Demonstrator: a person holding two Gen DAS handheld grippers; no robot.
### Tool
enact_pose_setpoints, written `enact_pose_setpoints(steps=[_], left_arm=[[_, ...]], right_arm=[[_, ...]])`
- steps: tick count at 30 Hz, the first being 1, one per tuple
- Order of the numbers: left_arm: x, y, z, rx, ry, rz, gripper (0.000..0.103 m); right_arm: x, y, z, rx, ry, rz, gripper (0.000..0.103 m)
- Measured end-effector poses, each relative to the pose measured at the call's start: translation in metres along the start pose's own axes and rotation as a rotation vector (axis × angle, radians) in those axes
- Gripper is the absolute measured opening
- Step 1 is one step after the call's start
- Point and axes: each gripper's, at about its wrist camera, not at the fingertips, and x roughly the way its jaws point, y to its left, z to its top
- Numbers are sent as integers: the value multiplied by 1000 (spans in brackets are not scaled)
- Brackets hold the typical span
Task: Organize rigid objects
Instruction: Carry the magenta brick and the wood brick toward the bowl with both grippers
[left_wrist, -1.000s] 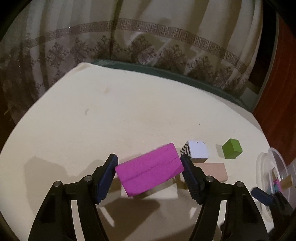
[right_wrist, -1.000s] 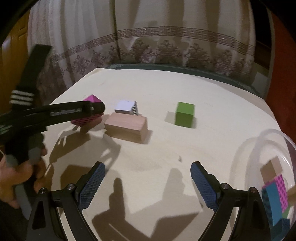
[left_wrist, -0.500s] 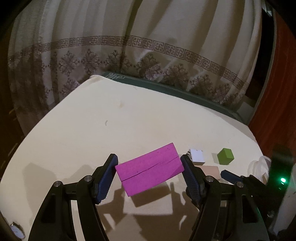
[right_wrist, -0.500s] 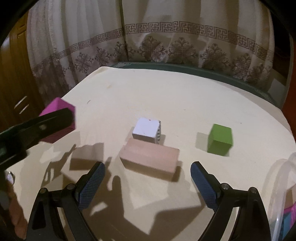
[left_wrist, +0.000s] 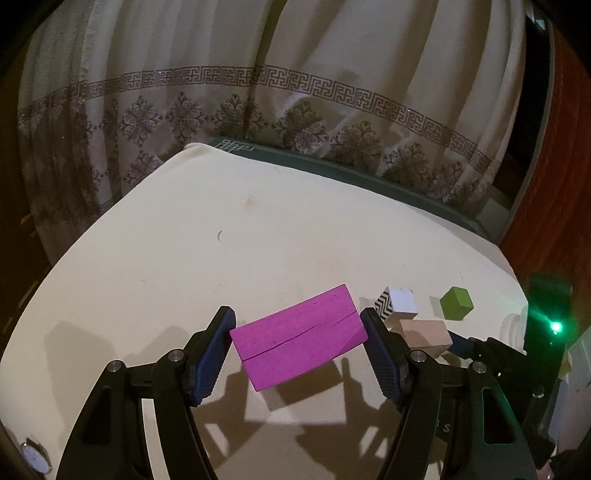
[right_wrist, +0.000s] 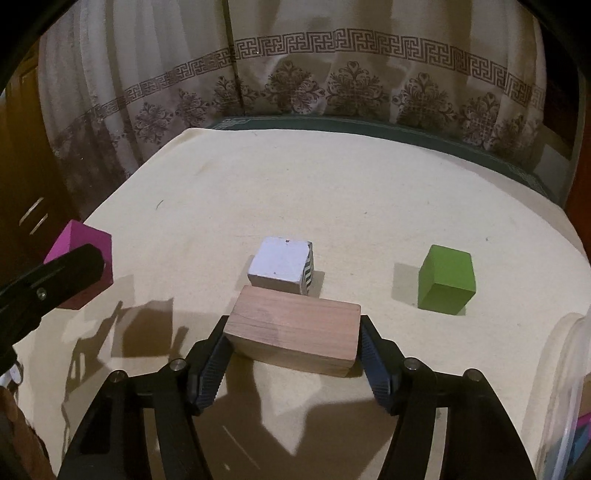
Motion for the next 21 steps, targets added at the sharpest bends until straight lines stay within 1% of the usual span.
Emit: enact_pose_setpoints(steps=[5, 10, 21], left_arm=[[0, -6, -3, 13, 0, 7, 70], [1, -14, -6, 23, 5, 4, 70], [-4, -37, -11, 65, 10, -8, 70]], right_arm=[[-13, -3, -6, -4, -30, -3, 68], [-33, -13, -13, 26, -64, -1, 68], [-59, -34, -29, 73, -99, -19, 68]])
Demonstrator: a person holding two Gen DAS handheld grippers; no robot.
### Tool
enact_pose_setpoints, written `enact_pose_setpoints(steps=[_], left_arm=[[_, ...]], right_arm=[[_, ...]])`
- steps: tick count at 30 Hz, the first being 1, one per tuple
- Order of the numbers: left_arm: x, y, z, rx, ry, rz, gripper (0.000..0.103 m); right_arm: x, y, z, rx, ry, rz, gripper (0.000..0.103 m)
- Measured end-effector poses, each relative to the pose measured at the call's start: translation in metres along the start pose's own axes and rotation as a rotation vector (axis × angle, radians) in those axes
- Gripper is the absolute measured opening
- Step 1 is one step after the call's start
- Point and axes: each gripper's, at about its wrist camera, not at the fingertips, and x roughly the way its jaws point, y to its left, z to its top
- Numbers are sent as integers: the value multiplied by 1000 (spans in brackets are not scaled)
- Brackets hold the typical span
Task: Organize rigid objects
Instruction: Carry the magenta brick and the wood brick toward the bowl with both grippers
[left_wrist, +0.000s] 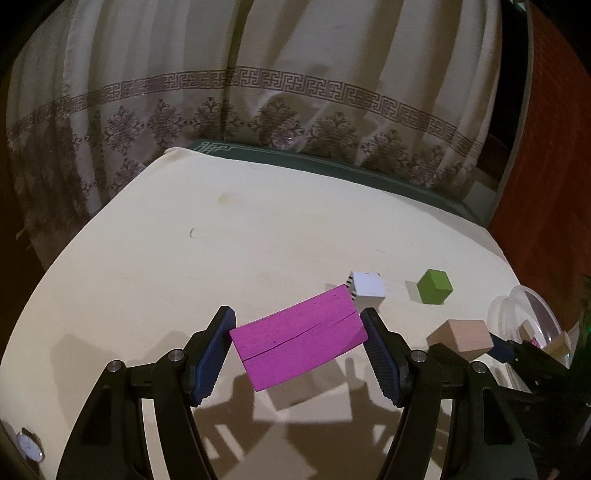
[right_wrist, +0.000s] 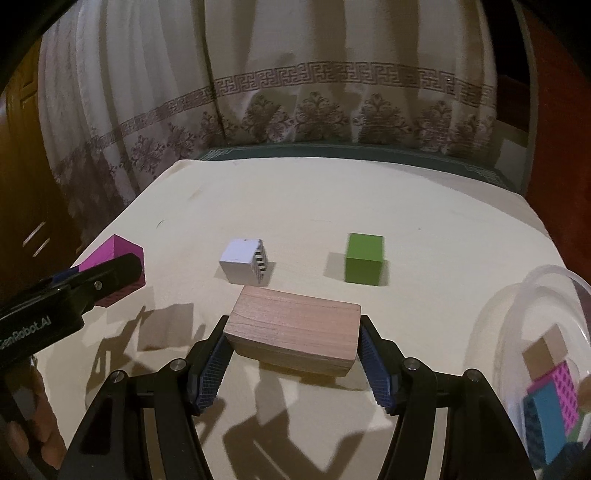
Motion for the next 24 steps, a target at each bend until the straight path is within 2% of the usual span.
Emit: enact_pose_setpoints(steps=[24], left_arm=[[-11, -66, -7, 130, 6, -47, 70]], right_arm=[[-70, -80, -16, 118, -117, -110, 68]])
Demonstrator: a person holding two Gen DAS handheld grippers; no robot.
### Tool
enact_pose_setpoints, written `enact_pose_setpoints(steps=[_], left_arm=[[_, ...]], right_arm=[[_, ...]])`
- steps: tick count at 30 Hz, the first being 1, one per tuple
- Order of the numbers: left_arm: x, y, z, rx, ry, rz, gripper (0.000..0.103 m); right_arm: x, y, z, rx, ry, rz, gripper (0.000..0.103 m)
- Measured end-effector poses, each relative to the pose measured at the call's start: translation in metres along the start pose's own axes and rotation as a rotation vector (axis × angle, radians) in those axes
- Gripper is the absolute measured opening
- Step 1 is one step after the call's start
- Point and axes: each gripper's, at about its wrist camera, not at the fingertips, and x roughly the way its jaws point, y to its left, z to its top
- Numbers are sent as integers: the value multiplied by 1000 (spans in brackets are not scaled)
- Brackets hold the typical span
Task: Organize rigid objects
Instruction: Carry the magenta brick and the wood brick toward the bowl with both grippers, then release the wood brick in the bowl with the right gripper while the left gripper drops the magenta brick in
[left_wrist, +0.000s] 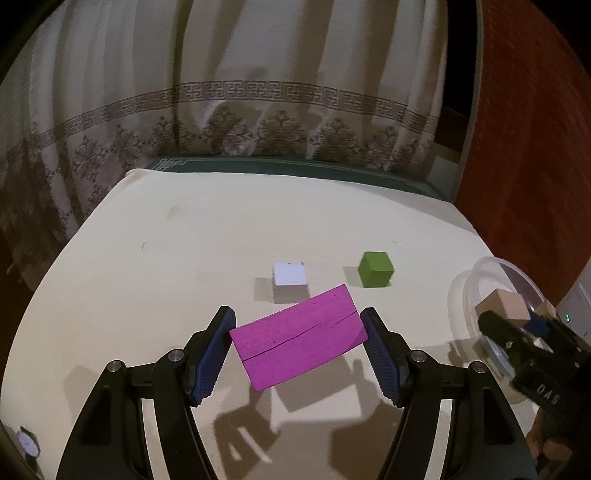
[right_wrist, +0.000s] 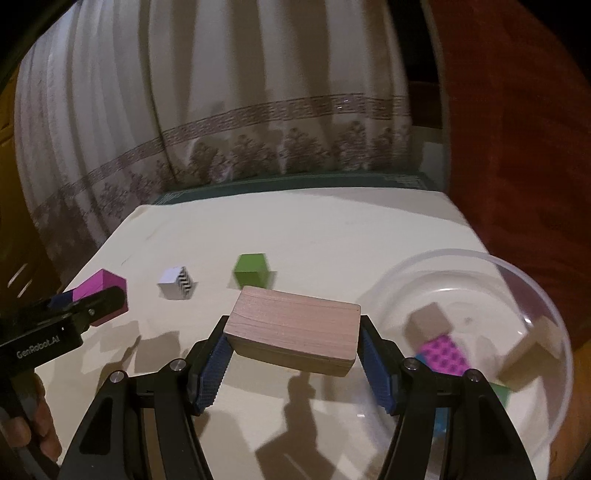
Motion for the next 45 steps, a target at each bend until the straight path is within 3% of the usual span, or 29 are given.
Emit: enact_pose_setpoints(steps=[20, 29, 34, 45], left_arm=[[-3, -41, -4, 85, 9, -46, 70], [-2, -57, -5, 117, 13, -64, 70], [-2, -64, -6, 128, 17, -74, 70], [4, -100, -6, 187, 26, -123, 70]], right_arm=[[-38, -85, 11, 104, -77, -156, 68], [-36, -116, 22, 150, -95, -210, 68], [-35, -130, 24, 170, -107, -218, 82], [-52, -153, -2, 233, -124, -247, 82]])
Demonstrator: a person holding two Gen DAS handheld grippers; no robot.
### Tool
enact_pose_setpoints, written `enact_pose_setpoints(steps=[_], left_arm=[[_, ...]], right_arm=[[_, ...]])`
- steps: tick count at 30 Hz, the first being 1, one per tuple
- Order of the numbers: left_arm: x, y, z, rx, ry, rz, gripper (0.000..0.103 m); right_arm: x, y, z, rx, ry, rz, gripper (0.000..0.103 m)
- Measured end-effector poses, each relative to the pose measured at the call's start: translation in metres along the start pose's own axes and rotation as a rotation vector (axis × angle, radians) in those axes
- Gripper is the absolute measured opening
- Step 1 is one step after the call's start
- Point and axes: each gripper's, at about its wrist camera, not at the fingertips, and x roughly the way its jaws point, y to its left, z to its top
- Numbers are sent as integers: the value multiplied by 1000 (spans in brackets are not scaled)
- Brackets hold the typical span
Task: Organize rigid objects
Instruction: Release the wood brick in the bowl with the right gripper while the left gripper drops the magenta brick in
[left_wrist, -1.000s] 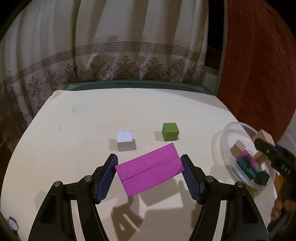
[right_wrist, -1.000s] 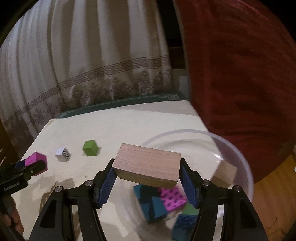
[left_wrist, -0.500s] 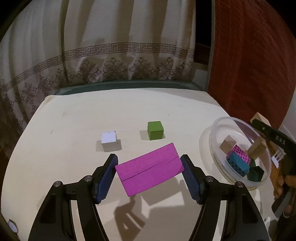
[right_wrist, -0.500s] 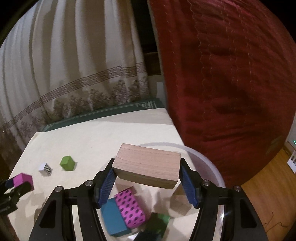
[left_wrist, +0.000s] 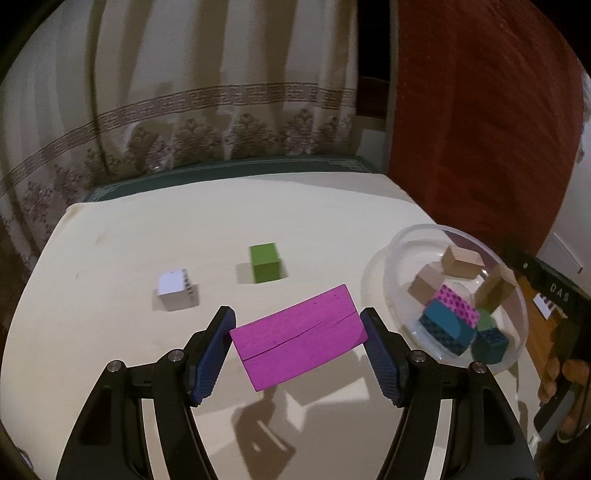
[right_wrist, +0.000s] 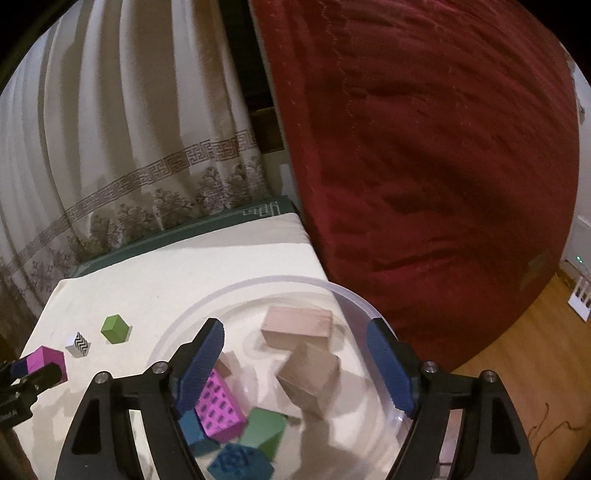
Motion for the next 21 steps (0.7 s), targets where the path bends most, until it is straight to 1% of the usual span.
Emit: enact_pose_setpoints(steps=[6, 12, 18, 21], left_arm=[[6, -31, 8, 54, -8, -44, 70], [13, -69, 21, 122, -26, -94, 70], [29, -105, 32, 187, -36, -149, 70], [40, -121, 37, 220, -30, -162, 70]], right_arm=[[-13, -19, -10, 28, -20, -25, 82], [-23, -31, -19, 23, -37, -51, 82], [-23, -40, -23, 44, -33, -38, 82], [-22, -43, -24, 56, -28, -34, 82]])
